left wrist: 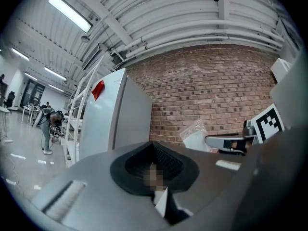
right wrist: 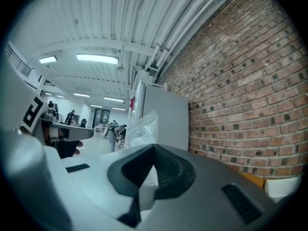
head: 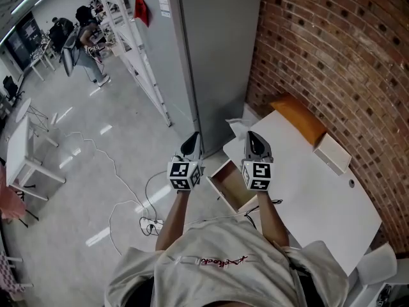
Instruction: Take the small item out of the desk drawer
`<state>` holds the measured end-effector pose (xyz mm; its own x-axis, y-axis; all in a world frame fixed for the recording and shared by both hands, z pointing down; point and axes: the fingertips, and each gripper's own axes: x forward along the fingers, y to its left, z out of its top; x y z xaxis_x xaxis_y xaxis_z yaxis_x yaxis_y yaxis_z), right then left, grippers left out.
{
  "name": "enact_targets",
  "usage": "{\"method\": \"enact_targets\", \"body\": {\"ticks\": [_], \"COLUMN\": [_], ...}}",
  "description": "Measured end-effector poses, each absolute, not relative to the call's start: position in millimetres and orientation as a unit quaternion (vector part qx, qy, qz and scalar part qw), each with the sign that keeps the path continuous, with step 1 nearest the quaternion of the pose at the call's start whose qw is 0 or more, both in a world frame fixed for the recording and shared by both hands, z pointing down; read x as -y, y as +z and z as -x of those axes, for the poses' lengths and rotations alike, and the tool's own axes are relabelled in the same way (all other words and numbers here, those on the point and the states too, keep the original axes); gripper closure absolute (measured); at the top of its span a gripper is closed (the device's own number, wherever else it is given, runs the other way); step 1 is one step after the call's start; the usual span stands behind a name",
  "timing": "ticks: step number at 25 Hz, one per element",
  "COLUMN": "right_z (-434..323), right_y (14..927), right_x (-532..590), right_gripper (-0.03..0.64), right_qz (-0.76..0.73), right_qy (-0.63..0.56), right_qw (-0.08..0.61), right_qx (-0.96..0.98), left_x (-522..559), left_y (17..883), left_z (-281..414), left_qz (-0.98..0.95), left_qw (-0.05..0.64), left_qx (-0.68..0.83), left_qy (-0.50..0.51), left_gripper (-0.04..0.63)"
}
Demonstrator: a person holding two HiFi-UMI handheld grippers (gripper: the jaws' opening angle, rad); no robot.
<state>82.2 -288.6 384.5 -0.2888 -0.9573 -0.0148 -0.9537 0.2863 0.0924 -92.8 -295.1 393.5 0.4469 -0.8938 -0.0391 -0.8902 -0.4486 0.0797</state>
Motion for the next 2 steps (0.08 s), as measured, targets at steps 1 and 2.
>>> {"method": "enact_targets", "body": {"ticks": [1,2], "right_z": [-80.9,-79.6], "right_y": [384.1,383.5], "right_x": [289.1,289.7], "right_gripper": [0.606,0.606], "right_qz": [-0.596,-0.596], "right_qy": [-0.042,-0.042], "right_qw": [0.021,0.021], "right_qx": [0.802,0.802], "left_x": [296.0,296.9], "left_y": [393.0,392.3], "left_z": [93.3,93.7], "left_qz": [-0.85,-0.851], "left_qw": [0.023,0.023], "left_qx": [0.524,0.524], "left_qy": [-0.037,-0.037], "left_gripper": [0.588,0.588]}}
